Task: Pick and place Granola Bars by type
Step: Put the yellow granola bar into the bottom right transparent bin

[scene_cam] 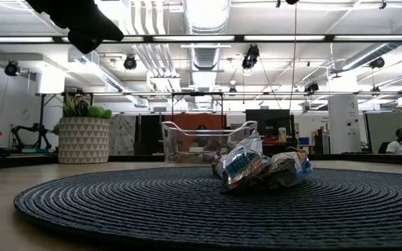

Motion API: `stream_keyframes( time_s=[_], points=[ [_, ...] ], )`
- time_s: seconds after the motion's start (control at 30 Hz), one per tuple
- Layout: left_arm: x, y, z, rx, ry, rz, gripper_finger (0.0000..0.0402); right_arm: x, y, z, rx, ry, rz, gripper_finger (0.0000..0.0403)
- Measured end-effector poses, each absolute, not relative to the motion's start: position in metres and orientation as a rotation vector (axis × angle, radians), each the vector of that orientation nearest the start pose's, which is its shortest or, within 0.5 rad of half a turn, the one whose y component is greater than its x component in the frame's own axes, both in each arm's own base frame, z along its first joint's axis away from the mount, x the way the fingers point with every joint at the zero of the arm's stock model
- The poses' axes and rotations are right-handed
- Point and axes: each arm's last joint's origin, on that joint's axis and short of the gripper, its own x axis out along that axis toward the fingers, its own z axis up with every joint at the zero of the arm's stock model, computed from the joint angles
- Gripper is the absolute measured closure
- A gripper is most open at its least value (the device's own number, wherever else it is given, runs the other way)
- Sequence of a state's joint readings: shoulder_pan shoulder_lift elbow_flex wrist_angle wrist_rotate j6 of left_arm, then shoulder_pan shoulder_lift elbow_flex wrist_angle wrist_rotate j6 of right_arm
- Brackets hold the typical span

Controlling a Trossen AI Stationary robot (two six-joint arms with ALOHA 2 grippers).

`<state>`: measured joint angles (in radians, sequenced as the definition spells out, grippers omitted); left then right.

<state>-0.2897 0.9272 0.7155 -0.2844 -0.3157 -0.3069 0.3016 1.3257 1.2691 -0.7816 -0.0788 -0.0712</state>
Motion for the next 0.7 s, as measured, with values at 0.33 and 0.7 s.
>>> stream_keyframes(
  time_s=[0.33, 0.7],
  points=[
    [0.192, -0.048, 0.276, -0.149, 0.466, 0.097, 0.0402, 0.286, 0.091, 0.321, -0.213, 0.946, 0.406, 0.0183],
    [0.192, -0.048, 0.276, -0.146, 0.467, 0.096, 0.0402, 0.290, 0.092, 0.308, -0.248, 1.025, 0.420, 0.0183]
  ],
)
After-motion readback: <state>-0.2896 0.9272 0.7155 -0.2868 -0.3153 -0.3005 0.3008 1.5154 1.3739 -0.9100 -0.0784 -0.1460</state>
